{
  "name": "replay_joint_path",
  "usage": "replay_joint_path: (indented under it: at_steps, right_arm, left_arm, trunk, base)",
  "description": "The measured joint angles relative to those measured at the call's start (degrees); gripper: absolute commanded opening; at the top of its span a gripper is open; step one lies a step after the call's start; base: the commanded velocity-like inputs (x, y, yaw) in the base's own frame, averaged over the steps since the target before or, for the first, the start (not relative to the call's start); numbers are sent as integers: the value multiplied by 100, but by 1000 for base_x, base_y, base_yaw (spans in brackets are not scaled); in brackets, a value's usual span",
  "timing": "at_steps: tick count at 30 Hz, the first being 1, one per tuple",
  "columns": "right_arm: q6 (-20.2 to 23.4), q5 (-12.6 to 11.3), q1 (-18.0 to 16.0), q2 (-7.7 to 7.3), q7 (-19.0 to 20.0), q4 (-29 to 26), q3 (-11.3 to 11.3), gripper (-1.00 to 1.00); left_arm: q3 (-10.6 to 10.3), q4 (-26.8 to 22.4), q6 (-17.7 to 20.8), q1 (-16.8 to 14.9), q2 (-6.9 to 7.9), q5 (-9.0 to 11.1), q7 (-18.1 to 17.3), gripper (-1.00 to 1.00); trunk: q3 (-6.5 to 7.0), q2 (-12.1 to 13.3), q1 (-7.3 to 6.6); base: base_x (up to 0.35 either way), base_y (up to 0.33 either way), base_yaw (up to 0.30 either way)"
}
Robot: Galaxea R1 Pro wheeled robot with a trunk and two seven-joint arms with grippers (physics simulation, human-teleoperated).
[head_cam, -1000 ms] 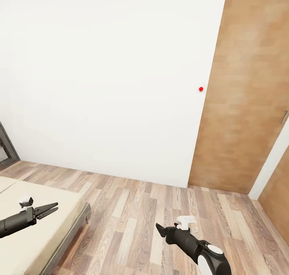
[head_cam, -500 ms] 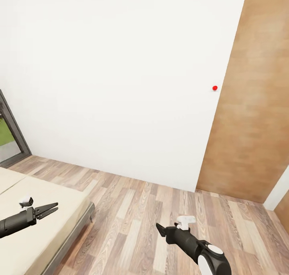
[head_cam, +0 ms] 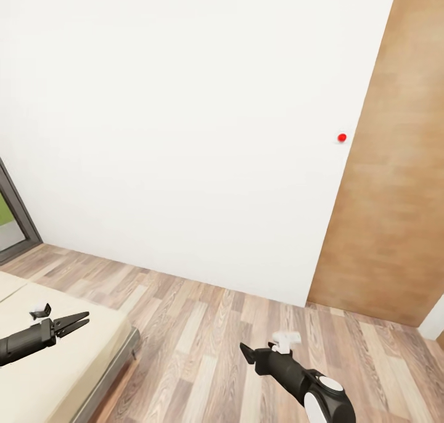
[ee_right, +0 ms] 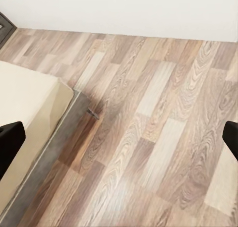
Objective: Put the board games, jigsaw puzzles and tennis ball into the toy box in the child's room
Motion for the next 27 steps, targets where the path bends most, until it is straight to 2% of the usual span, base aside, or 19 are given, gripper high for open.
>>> replay_joint_path:
  at_steps: [5,12,27]
  right_arm:
    - [-1,0,-1,0,13,0,-3,100]
    - [14,1,-1,0,24,1,17,100]
    - [36,0,-1,9,26,2,42,100]
  left_arm:
    - [0,-1,-2,1,1,-2,3,100]
    - [-5,-1,-4,2,-1,-1,-2,100]
    - [-12,0,-10,14,1,0,-4,100]
  trunk:
    - [0,0,0]
    - [0,0,0]
    - [0,0,1]
  base:
    - [319,0,114]
    - [313,-27,242]
    - [240,-147,285]
